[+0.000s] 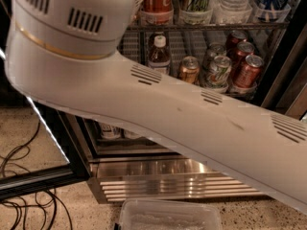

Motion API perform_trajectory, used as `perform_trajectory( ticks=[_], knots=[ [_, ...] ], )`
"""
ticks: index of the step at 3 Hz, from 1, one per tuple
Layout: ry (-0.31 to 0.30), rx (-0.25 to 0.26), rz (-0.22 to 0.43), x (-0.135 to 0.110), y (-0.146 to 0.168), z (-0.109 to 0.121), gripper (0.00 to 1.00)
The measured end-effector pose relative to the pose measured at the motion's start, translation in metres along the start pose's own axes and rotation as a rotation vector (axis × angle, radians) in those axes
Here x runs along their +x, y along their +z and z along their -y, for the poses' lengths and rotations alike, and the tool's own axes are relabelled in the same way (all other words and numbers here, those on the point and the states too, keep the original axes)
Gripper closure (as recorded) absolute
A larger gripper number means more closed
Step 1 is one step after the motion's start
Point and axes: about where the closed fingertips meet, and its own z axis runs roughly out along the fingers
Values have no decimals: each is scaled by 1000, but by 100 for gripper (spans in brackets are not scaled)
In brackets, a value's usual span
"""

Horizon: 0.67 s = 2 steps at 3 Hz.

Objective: Pick orange can from top shelf of fridge

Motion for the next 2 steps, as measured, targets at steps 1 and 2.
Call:
perform_trajectory(
  ticks=[1, 2],
  knots=[
    [45, -108, -1, 11, -4, -8, 100],
    [178, -314, 21, 39, -26, -17, 100]
  ],
)
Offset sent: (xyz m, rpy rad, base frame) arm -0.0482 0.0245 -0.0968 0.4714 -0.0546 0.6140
